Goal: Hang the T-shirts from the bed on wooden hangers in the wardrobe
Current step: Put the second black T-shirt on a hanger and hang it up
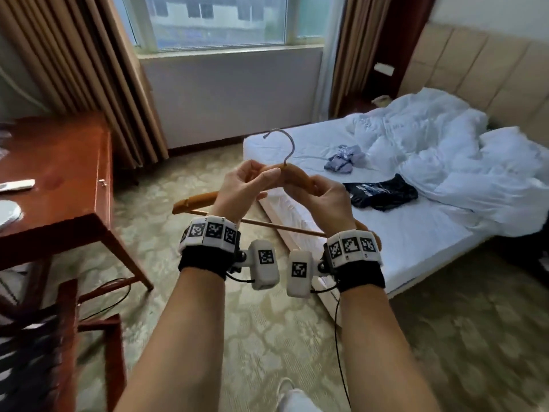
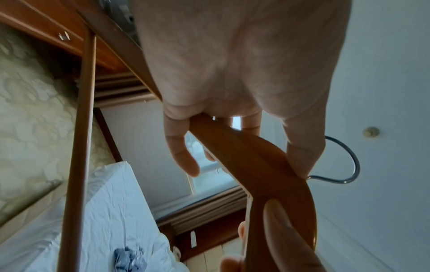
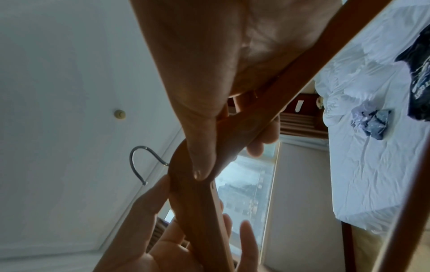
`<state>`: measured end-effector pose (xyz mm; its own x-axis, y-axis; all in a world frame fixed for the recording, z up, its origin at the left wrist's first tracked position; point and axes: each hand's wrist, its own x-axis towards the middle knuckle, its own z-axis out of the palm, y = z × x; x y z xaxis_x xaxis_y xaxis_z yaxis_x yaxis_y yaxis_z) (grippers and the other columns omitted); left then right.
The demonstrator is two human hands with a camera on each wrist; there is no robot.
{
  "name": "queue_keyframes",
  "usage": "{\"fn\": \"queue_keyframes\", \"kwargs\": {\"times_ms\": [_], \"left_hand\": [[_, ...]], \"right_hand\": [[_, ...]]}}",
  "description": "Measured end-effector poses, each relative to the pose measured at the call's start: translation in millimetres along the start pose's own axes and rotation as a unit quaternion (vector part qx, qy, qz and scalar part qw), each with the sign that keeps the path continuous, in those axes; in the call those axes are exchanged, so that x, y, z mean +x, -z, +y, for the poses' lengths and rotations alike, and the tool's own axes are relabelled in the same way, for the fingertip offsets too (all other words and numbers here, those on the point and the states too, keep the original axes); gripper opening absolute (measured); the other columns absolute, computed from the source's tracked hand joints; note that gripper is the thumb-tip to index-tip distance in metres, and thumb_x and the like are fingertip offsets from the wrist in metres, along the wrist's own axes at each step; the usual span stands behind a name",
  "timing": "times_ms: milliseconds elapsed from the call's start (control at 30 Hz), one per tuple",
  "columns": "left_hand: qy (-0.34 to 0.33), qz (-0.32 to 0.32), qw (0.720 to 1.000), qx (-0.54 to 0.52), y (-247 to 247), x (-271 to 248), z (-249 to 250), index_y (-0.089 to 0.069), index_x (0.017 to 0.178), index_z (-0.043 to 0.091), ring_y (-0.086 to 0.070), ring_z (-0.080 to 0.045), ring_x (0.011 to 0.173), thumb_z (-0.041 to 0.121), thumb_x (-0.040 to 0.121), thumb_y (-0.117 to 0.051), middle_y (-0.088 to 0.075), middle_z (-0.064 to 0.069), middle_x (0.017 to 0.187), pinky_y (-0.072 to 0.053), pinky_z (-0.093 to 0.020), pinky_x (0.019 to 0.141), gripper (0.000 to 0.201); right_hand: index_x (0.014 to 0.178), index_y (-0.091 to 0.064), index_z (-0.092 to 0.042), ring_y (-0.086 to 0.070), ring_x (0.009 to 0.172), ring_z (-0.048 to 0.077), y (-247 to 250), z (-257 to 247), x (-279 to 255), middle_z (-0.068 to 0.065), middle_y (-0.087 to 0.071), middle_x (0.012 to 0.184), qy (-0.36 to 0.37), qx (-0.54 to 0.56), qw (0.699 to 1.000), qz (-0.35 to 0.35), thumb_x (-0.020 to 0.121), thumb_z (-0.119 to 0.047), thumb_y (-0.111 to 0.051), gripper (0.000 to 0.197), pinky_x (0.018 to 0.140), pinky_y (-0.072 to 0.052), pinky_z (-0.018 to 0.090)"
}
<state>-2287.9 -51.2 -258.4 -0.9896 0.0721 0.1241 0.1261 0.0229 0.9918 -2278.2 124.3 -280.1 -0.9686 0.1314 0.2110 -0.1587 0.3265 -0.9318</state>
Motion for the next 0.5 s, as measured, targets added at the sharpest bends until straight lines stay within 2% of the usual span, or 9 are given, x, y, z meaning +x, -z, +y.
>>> {"fn": "queue_keyframes", "kwargs": {"times_ms": [100,200,234,300,334,434,501], "left_hand": [[0.006,-0.037,0.999,0.015,-20,62,-21,-0.061,0.087,0.021,-0.068,-0.011,0.092,0.033,0.089,-0.07,-0.068,0.0,0.094,-0.056,-0.038,0.087,0.016],[0.017,-0.061,0.998,0.014,-43,128,-38,-0.059,0.085,0.022,-0.066,-0.009,0.091,0.034,0.089,-0.07,-0.066,0.002,0.091,-0.055,-0.037,0.088,0.017],[0.019,-0.066,0.998,0.014,-51,153,-42,-0.058,0.085,0.023,-0.066,-0.01,0.092,0.033,0.089,-0.07,-0.065,0.003,0.091,-0.055,-0.038,0.088,0.016],[0.023,-0.077,0.997,0.02,-68,203,-46,-0.058,0.084,0.024,-0.066,-0.013,0.095,0.032,0.09,-0.07,-0.064,0.002,0.091,-0.055,-0.041,0.09,0.016],[0.025,-0.079,0.996,0.024,-76,228,-46,-0.058,0.085,0.022,-0.067,-0.017,0.097,0.031,0.09,-0.07,-0.065,-0.001,0.093,-0.055,-0.043,0.091,0.015],[0.025,-0.079,0.996,0.038,-104,298,-44,-0.057,0.09,0.017,-0.065,-0.03,0.11,0.029,0.092,-0.068,-0.066,-0.02,0.11,-0.055,-0.042,0.091,0.016],[0.018,-0.091,0.995,0.04,-123,340,-44,-0.057,0.089,0.018,-0.064,-0.031,0.112,0.029,0.092,-0.068,-0.065,-0.023,0.116,-0.055,-0.041,0.09,0.016]], "right_hand": [[0.081,-0.074,-0.035,-0.07,0.081,0.015,8,28,49,-0.007,-0.073,0.076,-0.025,-0.005,0.999,0.022,0.063,-0.059,-0.078,0.03,0.083,-0.057,0.045],[0.081,-0.075,-0.027,-0.067,0.075,0.009,20,54,108,-0.008,-0.073,0.074,-0.05,-0.001,0.998,0.042,0.072,-0.043,-0.085,0.021,0.078,-0.054,0.037],[0.082,-0.075,-0.027,-0.067,0.074,0.008,24,62,130,-0.009,-0.073,0.074,-0.054,0.003,0.997,0.047,0.073,-0.041,-0.085,0.02,0.077,-0.053,0.033],[0.084,-0.075,-0.027,-0.069,0.078,0.01,31,77,177,-0.008,-0.074,0.077,-0.061,0.005,0.997,0.054,0.072,-0.044,-0.085,0.022,0.078,-0.054,0.033],[0.083,-0.075,-0.028,-0.07,0.079,0.012,36,84,201,-0.008,-0.074,0.076,-0.065,0.004,0.996,0.056,0.072,-0.045,-0.085,0.022,0.078,-0.054,0.034],[0.079,-0.074,-0.03,-0.061,0.064,0.007,54,99,269,-0.014,-0.068,0.064,-0.076,-0.001,0.995,0.068,0.072,-0.046,-0.085,0.02,0.065,-0.05,0.033],[0.083,-0.075,-0.029,-0.065,0.072,0.011,68,111,309,-0.01,-0.071,0.07,-0.073,-0.014,0.994,0.079,0.07,-0.051,-0.083,0.027,0.073,-0.053,0.038]]}}
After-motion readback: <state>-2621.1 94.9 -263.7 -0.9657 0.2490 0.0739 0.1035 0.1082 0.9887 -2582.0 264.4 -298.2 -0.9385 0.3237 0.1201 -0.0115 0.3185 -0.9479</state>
